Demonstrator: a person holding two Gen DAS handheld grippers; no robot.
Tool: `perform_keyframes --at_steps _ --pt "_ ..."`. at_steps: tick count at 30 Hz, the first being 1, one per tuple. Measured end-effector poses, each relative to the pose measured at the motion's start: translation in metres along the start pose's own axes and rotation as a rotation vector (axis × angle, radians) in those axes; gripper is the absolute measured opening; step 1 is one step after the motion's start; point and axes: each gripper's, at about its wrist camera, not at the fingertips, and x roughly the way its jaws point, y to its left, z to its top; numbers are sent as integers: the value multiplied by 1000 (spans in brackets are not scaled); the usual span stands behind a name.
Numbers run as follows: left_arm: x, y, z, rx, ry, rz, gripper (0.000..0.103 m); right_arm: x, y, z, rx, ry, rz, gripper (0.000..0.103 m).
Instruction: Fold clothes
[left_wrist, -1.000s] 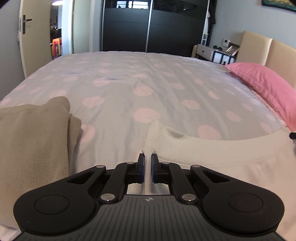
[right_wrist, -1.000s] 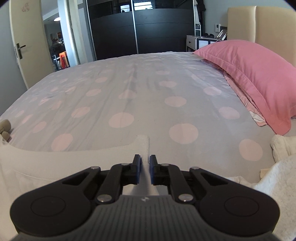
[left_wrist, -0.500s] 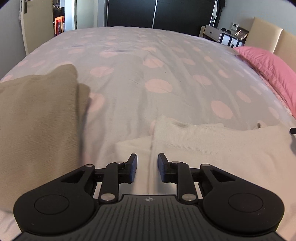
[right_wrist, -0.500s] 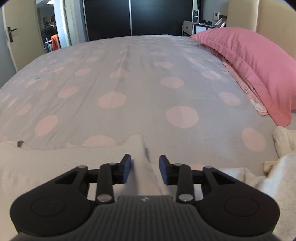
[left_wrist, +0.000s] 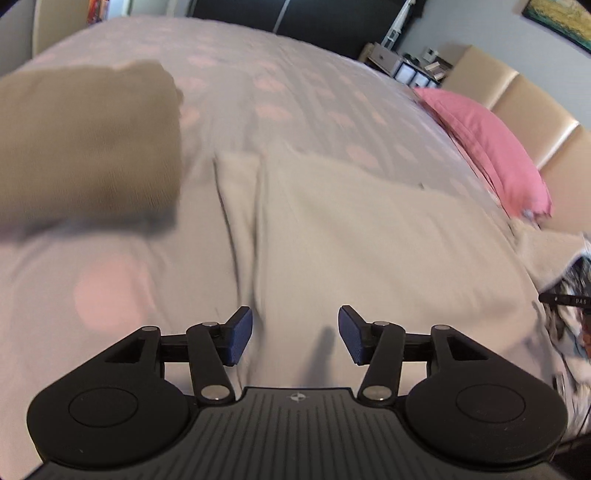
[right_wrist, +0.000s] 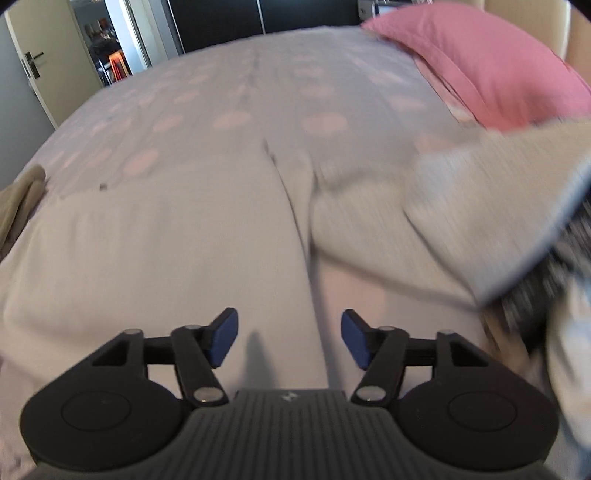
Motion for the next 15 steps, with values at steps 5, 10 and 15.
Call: perform_keyframes --at_steps 5,10,15 --pt "13 -2 -19 -45 13 -8 36 -18 -18 -32 94 11 42 63" --pt "17 -7 -27 -24 73 102 7 -7 -25 -44 187 85 47 9" --pt "10 -1 -36 -46 96 194 3 -4 -33 -55 214 95 -24 6"
